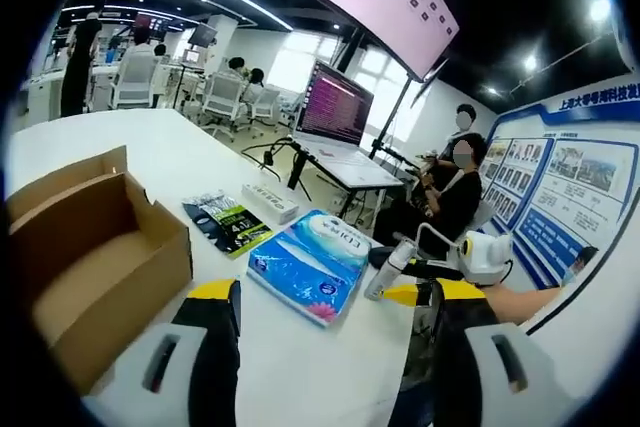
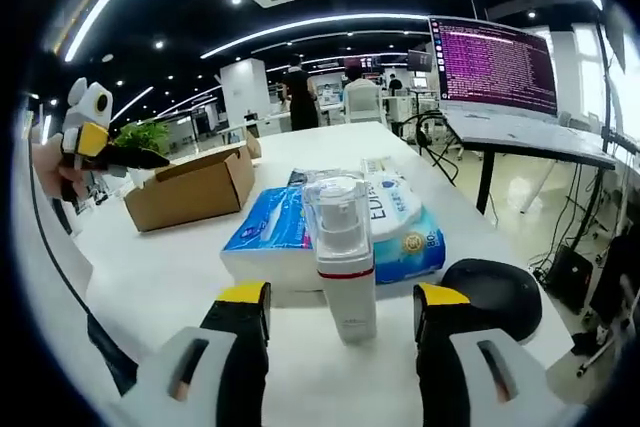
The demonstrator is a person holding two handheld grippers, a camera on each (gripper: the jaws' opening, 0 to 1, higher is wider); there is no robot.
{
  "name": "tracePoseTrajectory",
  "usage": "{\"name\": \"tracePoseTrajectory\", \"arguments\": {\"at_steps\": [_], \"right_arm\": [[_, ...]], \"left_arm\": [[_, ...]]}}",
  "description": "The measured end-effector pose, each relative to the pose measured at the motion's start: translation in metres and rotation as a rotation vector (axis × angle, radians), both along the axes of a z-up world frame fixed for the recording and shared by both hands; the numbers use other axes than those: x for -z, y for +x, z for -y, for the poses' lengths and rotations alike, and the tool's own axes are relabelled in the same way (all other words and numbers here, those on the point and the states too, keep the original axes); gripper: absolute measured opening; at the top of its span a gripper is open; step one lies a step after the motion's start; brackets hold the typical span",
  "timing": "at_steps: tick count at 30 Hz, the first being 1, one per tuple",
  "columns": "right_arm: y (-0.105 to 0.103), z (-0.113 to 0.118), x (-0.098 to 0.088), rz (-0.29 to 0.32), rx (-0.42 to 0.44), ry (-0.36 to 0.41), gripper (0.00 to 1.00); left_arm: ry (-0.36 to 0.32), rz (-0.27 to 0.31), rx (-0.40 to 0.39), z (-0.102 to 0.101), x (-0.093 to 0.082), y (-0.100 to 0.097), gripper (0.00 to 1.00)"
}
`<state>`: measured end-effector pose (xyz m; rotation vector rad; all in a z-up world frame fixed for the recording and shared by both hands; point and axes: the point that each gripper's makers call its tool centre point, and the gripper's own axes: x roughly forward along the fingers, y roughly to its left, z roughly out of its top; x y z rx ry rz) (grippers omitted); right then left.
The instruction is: Operate the shoe box by opening the lid, removing the specified soft item, and placing it in the target area until the item is outside and the box remains undamaged.
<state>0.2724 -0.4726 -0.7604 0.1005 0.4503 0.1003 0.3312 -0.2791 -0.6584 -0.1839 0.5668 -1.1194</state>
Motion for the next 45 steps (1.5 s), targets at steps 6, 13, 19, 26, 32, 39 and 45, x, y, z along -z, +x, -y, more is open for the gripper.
{"name": "tracePoseTrajectory", "arguments": {"at_steps": [6,13,19,26,32,39,45], "right_arm": [[-0.008,-0.005,-0.015,0.001,-0.027,0.038,0.65],[-0.005,-0.002,-0.041,0.021,-0.055,0.084,0.7],[0.006,-0.004,-0.063,0.04,-0.083,0.124,0.7],[0.014,-0.01,-0.078,0.037,-0.119,0.106,0.7],[0.024,-0.014,-0.1,0.043,-0.13,0.159,0.69],[0.04,-0.029,-0.125,0.021,-0.215,0.163,0.68],[0.055,-0.057,-0.147,0.003,-0.357,0.144,0.67]], "left_arm": [[-0.037,-0.015,-0.107,-0.025,-0.001,0.013,0.79],[-0.072,-0.035,-0.234,-0.063,-0.002,0.029,0.79],[-0.109,-0.009,-0.331,-0.094,-0.009,0.043,0.79],[-0.111,-0.009,-0.359,-0.103,-0.003,0.047,0.8],[-0.124,-0.014,-0.378,-0.109,-0.003,0.046,0.8],[-0.116,-0.017,-0.404,-0.123,0.001,0.048,0.8],[-0.113,0.012,-0.461,-0.141,-0.01,0.053,0.8]]}}
